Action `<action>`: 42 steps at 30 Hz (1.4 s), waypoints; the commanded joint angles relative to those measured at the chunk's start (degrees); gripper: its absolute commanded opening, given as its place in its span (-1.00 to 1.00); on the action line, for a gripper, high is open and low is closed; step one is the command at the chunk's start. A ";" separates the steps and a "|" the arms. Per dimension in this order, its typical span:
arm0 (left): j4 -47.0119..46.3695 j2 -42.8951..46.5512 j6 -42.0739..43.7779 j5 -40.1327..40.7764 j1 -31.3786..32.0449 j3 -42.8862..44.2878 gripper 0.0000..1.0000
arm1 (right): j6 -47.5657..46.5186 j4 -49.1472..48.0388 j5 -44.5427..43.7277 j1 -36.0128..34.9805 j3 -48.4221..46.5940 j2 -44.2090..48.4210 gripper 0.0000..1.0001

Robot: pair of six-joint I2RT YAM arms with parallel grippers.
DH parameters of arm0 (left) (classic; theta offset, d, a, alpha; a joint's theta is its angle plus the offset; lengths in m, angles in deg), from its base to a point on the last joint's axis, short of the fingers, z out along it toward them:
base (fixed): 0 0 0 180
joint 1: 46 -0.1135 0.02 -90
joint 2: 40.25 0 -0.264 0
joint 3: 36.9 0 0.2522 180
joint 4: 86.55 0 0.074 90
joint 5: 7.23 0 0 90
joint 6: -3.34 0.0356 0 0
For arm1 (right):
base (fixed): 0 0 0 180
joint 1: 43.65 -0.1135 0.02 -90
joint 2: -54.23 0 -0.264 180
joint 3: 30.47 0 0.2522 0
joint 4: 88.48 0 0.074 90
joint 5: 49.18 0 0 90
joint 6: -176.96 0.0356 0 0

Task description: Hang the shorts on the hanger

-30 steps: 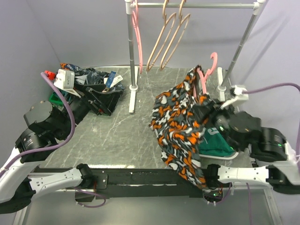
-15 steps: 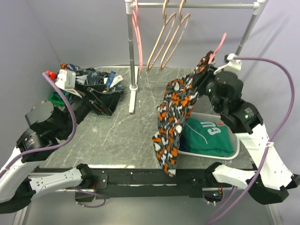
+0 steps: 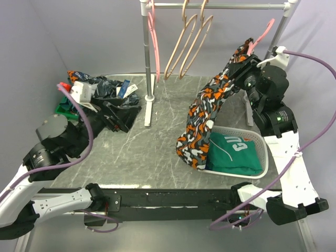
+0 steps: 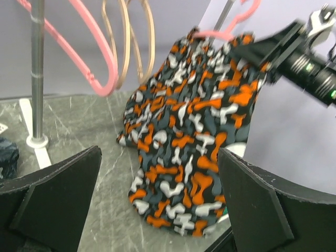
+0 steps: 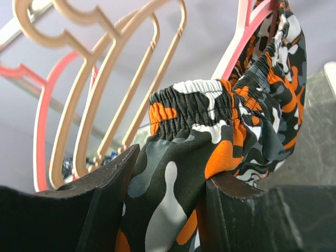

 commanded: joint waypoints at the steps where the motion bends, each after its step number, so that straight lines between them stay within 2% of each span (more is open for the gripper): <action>1: -0.76 0.55 0.31 -3.09 0.21 -4.30 0.93 | -1.28 -12.22 6.95 3.43 1.61 0.39 -1.00; 7: -0.76 2.48 -1.27 -4.85 0.21 -13.08 0.93 | -6.90 -16.62 10.38 5.37 4.42 1.09 -1.00; 13: -1.81 1.79 -1.63 -6.52 0.21 -17.14 0.93 | -11.03 -19.44 13.64 7.30 6.36 3.64 -1.00; 20: -2.17 -0.23 -1.01 -9.51 0.30 -18.29 0.93 | -15.17 -17.87 13.99 7.92 4.88 5.23 -1.00; 35: -0.59 -1.29 2.59 -9.34 0.21 -16.36 0.93 | -15.35 -11.09 23.92 12.58 -7.17 -6.54 -1.00; 42: 0.03 -1.73 4.00 -9.43 0.21 -15.74 0.93 | -15.61 -11.88 27.00 15.47 -8.23 -9.01 -1.00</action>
